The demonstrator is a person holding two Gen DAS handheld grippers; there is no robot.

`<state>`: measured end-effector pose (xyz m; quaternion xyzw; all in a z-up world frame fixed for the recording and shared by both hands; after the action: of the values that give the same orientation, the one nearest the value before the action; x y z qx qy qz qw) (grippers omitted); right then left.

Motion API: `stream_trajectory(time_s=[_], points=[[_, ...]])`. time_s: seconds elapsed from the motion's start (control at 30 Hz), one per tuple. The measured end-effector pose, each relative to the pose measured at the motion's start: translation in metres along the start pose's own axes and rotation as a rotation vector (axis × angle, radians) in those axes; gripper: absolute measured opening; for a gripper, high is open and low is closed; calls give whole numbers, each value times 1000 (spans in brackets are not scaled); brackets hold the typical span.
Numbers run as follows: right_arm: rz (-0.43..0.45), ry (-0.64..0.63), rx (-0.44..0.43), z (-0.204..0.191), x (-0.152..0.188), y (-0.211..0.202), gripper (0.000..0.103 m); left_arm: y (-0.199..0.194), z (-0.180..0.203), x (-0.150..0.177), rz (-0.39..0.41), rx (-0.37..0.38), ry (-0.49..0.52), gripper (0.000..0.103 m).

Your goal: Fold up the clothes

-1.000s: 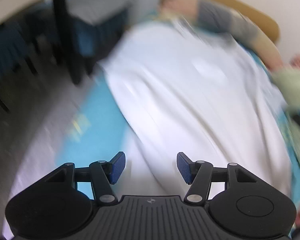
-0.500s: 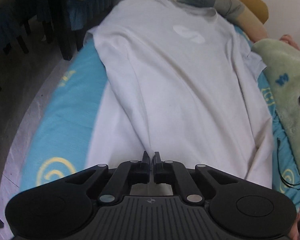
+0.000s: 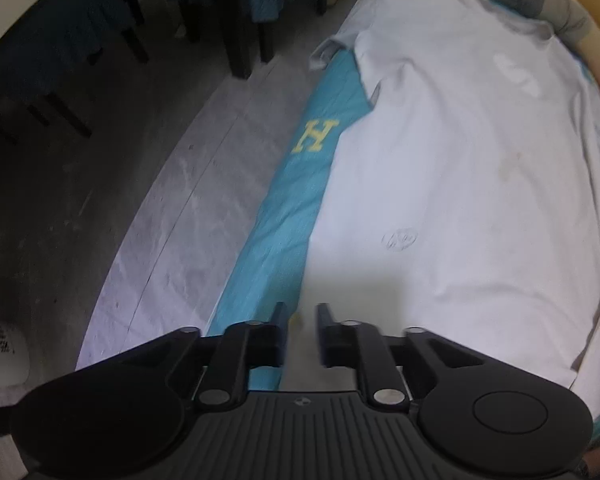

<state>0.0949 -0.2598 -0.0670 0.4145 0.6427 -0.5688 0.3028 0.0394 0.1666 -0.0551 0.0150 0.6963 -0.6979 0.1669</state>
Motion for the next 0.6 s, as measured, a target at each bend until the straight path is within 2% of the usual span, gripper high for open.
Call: stream_trajectory(time_s=[0.07, 0.2, 0.27, 0.33, 0.43, 0.6], points=[[5, 5, -4, -1, -2, 0, 89, -6, 13, -4, 39, 12, 11, 47], [16, 5, -19, -5, -5, -1, 89, -23, 47, -11, 176, 34, 47, 58], [27, 0, -23, -8, -6, -2, 89, -34, 67, -18, 281, 47, 68, 72], [44, -4, -22, -10, -9, -3, 89, -45, 90, -24, 383, 56, 95, 80], [78, 6, -29, -8, -13, -7, 89, -57, 127, -28, 498, 85, 143, 82], [109, 78, -63, 1, -17, -6, 89, -50, 188, -31, 618, 162, 198, 87]])
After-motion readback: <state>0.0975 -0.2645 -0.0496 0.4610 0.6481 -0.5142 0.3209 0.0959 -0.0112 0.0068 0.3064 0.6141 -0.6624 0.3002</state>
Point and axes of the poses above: each gripper's, at about its wrist camera, not at the fingertips, and y roughly the way its jaws point, z to its right, x to its underside, the point moved 5 cm from there along y, roughly the way its jaws point, and after that the axes turned 2 degrees about x, right-handed, at the moved point
